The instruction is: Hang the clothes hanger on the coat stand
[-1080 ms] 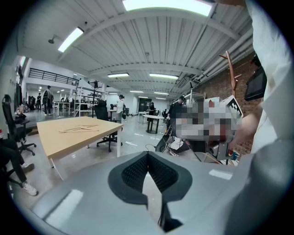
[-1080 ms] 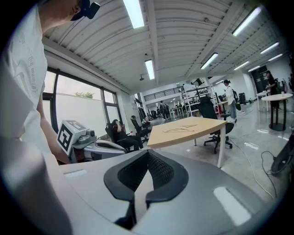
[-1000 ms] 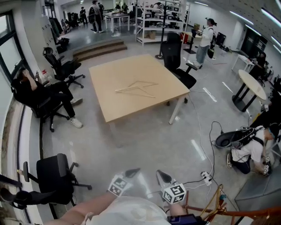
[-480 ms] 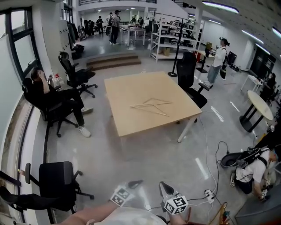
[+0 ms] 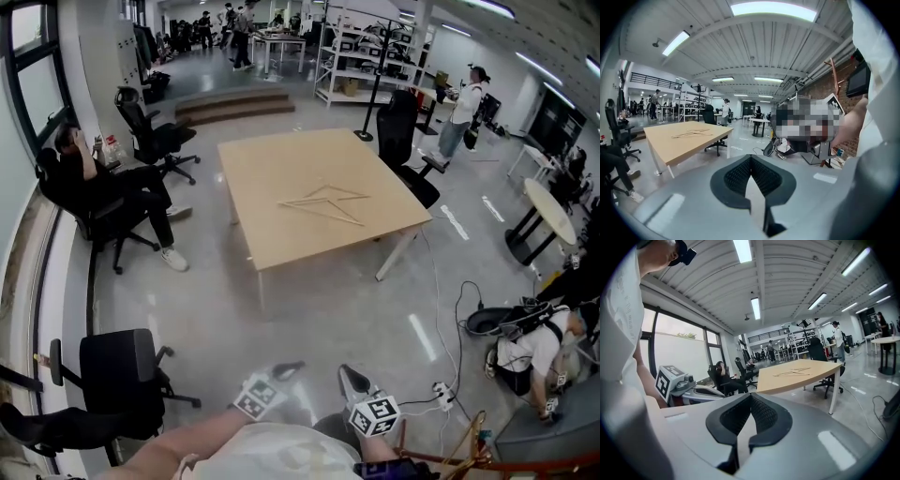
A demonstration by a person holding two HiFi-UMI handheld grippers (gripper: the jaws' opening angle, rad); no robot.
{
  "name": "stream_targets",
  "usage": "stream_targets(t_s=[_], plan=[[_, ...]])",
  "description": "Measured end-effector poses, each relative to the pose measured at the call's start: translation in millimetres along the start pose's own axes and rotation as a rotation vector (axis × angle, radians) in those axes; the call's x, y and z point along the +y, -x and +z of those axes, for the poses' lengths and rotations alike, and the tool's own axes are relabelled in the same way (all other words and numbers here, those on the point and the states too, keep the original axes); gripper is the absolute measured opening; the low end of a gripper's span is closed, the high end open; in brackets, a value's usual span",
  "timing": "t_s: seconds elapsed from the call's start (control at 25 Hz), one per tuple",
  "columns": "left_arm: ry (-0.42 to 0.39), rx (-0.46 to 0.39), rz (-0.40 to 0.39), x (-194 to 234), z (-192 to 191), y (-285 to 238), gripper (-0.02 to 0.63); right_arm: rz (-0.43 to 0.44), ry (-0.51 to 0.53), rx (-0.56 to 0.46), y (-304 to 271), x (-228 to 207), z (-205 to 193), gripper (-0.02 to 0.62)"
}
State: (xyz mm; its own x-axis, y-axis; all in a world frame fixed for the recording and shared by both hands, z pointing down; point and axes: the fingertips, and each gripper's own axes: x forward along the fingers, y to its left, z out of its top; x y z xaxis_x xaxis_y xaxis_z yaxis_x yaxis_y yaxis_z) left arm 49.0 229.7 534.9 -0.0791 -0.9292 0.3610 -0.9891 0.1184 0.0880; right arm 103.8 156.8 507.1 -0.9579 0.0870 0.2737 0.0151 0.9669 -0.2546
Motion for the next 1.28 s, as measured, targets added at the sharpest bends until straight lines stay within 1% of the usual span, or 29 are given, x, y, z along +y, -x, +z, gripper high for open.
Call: stream_targets(t_s=[0.16, 0.32, 0.48, 0.72, 0.92, 1.12, 1.28], plan=[[0.022, -0.007, 0.024, 13, 0, -1, 0.002, 0.032, 0.020, 0.015, -13, 1, 4, 0.014], [0.041, 0.003, 0.041, 22, -2, -9, 0.002, 0.077, 0.031, 0.037, -29, -3, 1, 0.014], [0.048, 0.010, 0.083, 49, 5, -24, 0.002, 0.118, 0.021, 0.037, -61, -15, 10, 0.014], [0.046, 0.018, 0.107, 81, 26, -65, 0.002, 0.142, 0.009, 0.046, -97, -59, 28, 0.014], [0.050, -0.015, 0.127, 106, 56, -103, 0.002, 0.143, 0.017, 0.017, -122, -104, 55, 0.014], [0.054, -0.018, 0.169, 128, 75, -130, 0.002, 0.150, 0.020, 0.003, -138, -141, 75, 0.014], [0.052, -0.013, 0.202, 143, 85, -147, 0.002, 0.157, 0.019, 0.007, -148, -165, 83, 0.014]])
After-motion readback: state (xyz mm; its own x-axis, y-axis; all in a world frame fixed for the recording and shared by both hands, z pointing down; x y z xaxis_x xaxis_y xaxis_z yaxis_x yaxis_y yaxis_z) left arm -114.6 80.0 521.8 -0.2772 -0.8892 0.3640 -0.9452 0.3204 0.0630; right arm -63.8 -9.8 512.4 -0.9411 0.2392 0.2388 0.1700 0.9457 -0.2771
